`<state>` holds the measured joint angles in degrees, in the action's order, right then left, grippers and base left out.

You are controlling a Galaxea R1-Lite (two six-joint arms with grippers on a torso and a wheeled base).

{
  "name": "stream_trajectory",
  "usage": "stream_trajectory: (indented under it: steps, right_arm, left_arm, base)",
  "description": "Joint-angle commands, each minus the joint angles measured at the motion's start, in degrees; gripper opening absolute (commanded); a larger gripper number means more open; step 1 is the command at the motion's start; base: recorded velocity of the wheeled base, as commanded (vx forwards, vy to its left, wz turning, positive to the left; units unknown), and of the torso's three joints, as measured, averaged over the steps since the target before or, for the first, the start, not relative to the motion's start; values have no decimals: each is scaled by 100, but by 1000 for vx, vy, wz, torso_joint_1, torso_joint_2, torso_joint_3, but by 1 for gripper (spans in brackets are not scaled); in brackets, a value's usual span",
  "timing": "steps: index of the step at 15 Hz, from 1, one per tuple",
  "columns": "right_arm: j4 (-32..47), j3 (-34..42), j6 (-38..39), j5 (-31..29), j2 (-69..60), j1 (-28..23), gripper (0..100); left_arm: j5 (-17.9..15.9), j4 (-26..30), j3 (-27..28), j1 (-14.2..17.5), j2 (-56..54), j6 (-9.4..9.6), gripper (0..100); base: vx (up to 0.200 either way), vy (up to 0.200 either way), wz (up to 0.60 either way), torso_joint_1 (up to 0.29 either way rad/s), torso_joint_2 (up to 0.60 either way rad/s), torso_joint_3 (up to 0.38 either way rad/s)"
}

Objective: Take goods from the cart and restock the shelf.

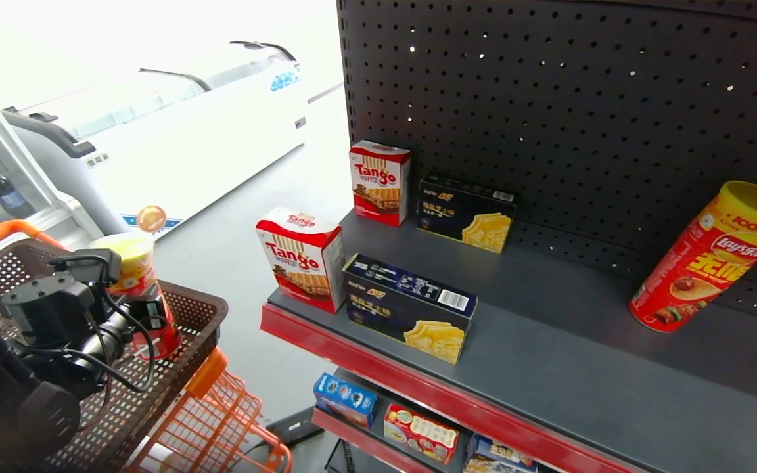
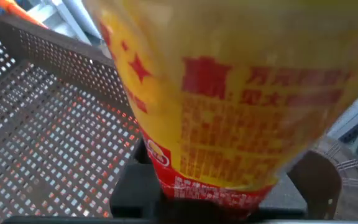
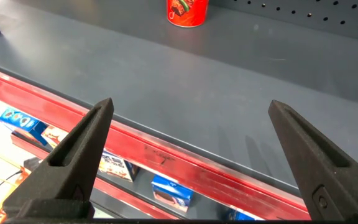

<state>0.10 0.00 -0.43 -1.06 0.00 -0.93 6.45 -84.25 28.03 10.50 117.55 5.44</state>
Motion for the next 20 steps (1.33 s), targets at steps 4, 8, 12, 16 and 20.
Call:
stream_trajectory:
  steps: [4,8,12,16,20]
  right_arm:
    - [-1,0,-1,1,0,5,100]
    - [-1,0,-1,1,0,-4,100]
    - [-1,0,-1,1,0,-4,100]
    - [-1,0,-1,1,0,-4,100]
    - [-1,0,-1,1,0,5,100]
  left_arm:
    - [-645,972,388,-83,-1815,397,0]
    - [-750,1692,484,-751,-3063,388,0]
    - [-1638,2976,107,-1656,-4399,133,0]
    - [-2148,3582,27,-2394,-4830,63,0]
    - [-2280,4083,-166,-2983,-5181,-175,0]
  base:
    - [0,0,0,0,0,0]
    - [0,0,0,0,0,0]
    - [0,0,0,0,0,0]
    - [0,0,0,0,0,0]
    - [0,0,0,0,0,0]
